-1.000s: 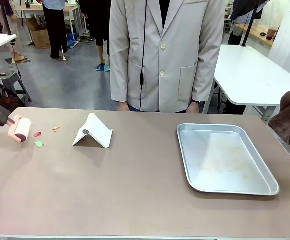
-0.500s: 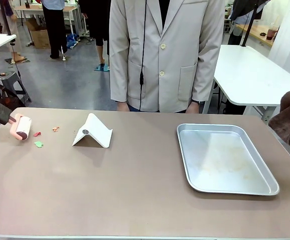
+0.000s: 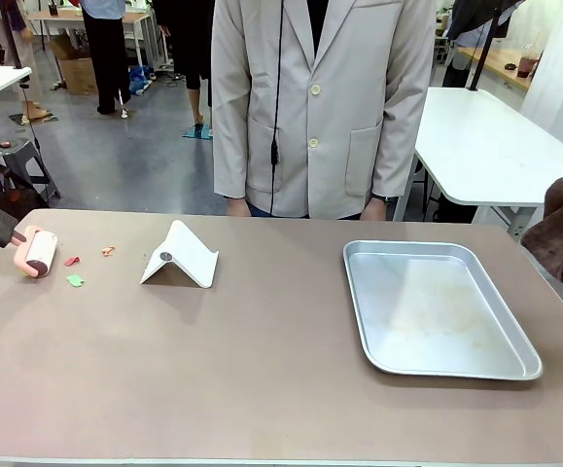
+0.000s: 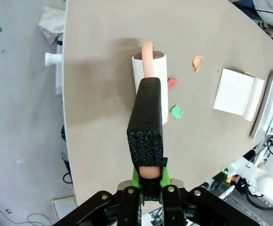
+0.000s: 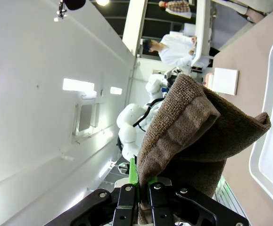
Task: Clean the surface of the table.
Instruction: Clean the area not pointed to by the person.
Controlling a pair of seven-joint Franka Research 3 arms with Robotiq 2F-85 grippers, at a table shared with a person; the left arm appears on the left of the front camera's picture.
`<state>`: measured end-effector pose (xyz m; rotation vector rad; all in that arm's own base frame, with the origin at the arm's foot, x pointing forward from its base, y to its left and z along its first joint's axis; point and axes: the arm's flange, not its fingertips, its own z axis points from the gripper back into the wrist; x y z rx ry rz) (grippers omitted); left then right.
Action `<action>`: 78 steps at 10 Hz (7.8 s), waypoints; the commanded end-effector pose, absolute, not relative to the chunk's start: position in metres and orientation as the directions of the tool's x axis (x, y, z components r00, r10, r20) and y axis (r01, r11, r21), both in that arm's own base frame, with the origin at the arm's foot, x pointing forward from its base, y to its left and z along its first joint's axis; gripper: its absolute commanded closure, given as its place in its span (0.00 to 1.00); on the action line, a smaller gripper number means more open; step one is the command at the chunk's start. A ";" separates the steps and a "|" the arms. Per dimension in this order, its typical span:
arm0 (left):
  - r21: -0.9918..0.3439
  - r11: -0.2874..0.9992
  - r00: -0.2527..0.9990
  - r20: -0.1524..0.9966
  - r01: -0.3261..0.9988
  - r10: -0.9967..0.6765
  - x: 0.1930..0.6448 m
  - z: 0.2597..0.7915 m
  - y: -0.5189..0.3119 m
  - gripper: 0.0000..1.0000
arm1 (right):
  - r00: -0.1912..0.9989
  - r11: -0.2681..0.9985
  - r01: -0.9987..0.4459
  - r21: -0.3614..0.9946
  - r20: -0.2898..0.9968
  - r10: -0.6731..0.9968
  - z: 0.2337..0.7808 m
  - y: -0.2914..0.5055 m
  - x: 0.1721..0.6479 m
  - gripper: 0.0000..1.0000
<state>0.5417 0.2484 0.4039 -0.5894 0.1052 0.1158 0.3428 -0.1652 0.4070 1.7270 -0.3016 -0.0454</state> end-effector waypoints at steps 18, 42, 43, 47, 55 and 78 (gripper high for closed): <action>-0.536 0.809 0.945 -0.319 -0.240 0.069 0.560 0.392 0.169 0.84 | 0.965 -0.152 -0.174 0.973 0.138 -0.222 0.412 -0.165 0.341 0.93; -0.765 0.643 0.970 -0.187 -0.044 -0.157 0.521 0.478 0.157 0.84 | 0.965 -0.152 -0.174 0.973 0.138 -0.222 0.412 -0.165 0.341 0.93; -0.792 0.609 0.967 -0.186 -0.042 -0.175 0.505 0.488 0.175 0.84 | 0.965 -0.152 -0.174 0.973 0.138 -0.222 0.412 -0.165 0.341 0.93; -0.869 0.493 0.991 -0.103 -0.045 -0.091 0.438 0.496 0.268 0.84 | 0.965 -0.152 -0.174 0.973 0.138 -0.222 0.412 -0.165 0.341 0.93; -0.884 0.460 0.996 -0.068 -0.085 0.054 0.377 0.455 0.367 0.84 | 0.965 -0.152 -0.174 0.973 0.138 -0.222 0.412 -0.165 0.341 0.93; -0.622 0.783 0.993 -0.092 -0.001 -0.071 0.439 0.391 0.218 0.84 | 0.965 -0.152 -0.174 0.973 0.138 -0.222 0.412 -0.165 0.341 0.93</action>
